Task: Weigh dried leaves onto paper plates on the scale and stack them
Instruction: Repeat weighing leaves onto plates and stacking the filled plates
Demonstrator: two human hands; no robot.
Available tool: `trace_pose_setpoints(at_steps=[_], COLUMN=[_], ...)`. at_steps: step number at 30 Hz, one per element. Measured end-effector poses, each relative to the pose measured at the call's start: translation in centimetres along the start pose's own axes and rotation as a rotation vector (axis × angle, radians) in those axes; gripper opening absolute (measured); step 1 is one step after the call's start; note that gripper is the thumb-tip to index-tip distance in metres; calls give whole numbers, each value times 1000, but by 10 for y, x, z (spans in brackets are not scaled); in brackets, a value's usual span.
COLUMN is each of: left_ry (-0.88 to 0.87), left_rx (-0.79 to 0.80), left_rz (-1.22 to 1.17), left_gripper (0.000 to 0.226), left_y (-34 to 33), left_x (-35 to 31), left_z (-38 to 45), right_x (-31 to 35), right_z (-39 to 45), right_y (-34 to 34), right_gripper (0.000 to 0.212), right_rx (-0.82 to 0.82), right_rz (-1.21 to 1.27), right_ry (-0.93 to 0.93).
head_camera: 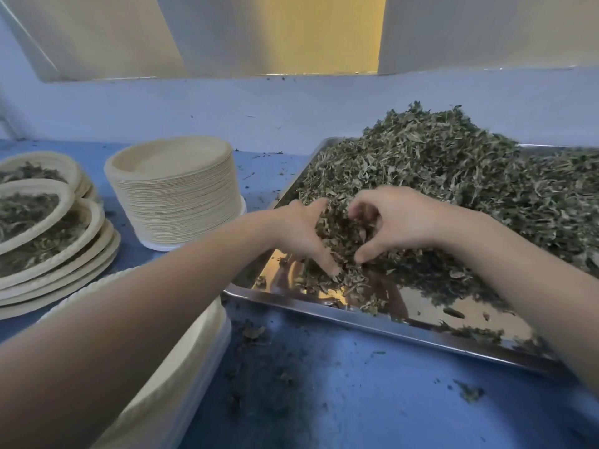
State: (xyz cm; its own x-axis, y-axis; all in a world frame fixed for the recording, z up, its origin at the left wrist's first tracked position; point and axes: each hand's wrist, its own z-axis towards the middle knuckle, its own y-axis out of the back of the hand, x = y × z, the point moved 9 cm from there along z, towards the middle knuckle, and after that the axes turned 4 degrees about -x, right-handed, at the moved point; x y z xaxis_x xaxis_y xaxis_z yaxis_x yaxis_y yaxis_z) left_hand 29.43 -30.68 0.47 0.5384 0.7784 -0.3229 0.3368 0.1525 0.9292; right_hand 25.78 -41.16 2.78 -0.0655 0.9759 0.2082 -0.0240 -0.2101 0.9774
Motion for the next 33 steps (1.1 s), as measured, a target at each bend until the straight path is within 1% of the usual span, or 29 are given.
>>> trace_pose_setpoints(at_steps=[1, 3, 4, 5, 8, 9, 11, 13, 14, 15, 16, 17, 18, 22, 23, 24, 25, 27, 29, 31, 33], left_ry=[7, 5, -2, -8, -5, -14, -26, 3, 25, 45, 61, 71, 78, 69, 63, 56, 48, 32, 6, -16, -48], left_rx=[34, 113, 123, 111, 71, 69, 67, 82, 110, 146, 182, 208, 215, 167, 136, 96, 50, -30, -68, -102, -122], left_rz=[11, -39, -37, -45, -135, -134, -57, 30, 42, 28, -16, -87, -170, -429, -479, -526, -571, -653, -701, -689, -711], left_gripper=[125, 132, 133, 135, 137, 138, 139, 140, 139, 138, 135, 129, 118, 58, 48, 46, 49, 67, 80, 82, 74], left_y=[0, -9, -14, -17, -21, -21, -17, -13, -13, -15, -19, -24, -28, -31, -29, -25, -20, -9, 0, 13, 25], left_x=[1, -2, -4, -6, -6, -5, 0, 7, 9, 10, 9, 6, 2, -9, -10, -10, -8, -6, -9, -15, -23], left_z=[-1, 0, 2, 4, 6, 4, 1, -5, -7, -8, -9, -9, -7, -4, -5, -7, -8, -9, -12, -17, -24], right_x=[1, 4, 7, 10, 17, 18, 14, 4, -2, -7, -6, -1, 6, 27, 29, 29, 28, 27, 28, 31, 35], right_z=[3, 9, 12, 13, 9, 5, -3, -9, -10, -12, -12, -11, -7, 7, 8, 8, 7, 5, 2, -1, -5], right_y=[0, -13, -21, -26, -34, -33, -24, -18, -19, -24, -31, -39, -44, -47, -46, -43, -38, -23, -5, 11, 24], right_gripper=[88, 109, 115, 115, 102, 100, 99, 105, 111, 115, 114, 110, 102, 71, 65, 61, 60, 62, 69, 72, 66], right_rx=[-7, 65, 96, 110, 155, 163, 153, 176, 221, 283, 341, 370, 360, 213, 192, 167, 130, 43, -31, -77, -99], right_rz=[15, -35, -68, -81, -62, -49, 0, -25, -81, -117, -99, -35, 29, 158, 221, 295, 358, 387, 341, 322, 353], right_ry=[-1, -11, -6, 7, 83, 101, 116, 77, 25, -31, -70, -86, -82, -24, -28, -38, -44, -39, -20, -12, -10])
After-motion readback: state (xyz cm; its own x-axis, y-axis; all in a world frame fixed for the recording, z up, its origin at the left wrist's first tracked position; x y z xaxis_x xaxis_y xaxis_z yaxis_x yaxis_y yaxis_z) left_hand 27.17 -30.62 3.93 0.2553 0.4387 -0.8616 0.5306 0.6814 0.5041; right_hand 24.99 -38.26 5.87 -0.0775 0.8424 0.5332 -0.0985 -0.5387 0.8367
